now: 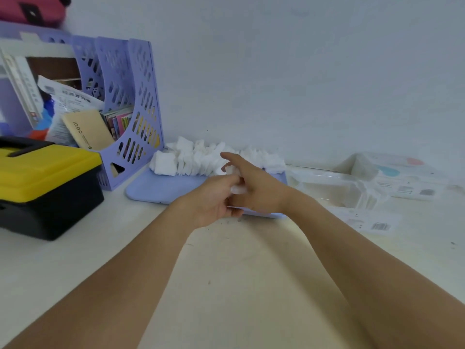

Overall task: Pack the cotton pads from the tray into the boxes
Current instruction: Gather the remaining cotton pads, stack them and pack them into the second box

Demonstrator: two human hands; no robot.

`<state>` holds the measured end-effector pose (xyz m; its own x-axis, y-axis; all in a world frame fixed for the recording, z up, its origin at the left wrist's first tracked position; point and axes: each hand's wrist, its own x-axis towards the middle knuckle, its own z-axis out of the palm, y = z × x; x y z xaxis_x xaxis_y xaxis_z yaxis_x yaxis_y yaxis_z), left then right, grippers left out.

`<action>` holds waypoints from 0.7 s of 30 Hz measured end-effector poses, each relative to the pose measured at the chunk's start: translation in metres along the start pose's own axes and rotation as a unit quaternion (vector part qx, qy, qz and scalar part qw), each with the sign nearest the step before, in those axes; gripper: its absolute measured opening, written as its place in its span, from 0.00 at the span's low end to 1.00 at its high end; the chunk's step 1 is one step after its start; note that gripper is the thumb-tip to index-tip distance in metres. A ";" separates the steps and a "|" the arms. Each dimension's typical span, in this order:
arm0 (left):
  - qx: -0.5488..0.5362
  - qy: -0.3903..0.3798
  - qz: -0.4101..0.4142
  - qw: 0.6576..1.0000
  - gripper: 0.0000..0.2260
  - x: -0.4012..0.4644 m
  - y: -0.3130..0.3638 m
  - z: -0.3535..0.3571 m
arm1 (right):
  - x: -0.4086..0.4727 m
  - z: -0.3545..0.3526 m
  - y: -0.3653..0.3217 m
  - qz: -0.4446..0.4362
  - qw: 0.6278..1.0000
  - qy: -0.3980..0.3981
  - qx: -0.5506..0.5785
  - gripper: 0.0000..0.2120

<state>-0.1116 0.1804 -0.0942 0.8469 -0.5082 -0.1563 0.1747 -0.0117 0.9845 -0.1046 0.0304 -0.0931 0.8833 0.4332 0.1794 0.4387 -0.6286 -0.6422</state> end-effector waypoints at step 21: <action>0.452 0.387 0.096 0.798 0.13 0.012 -0.037 -0.075 | 0.114 0.012 0.010 0.432 0.852 0.166 0.243 0.11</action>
<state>-0.0704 0.2391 -0.1386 0.9319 0.1050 0.3472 -0.1326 -0.7925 0.5953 -0.0009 0.0810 -0.0878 0.8751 -0.3141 -0.3681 -0.4488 -0.2427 -0.8600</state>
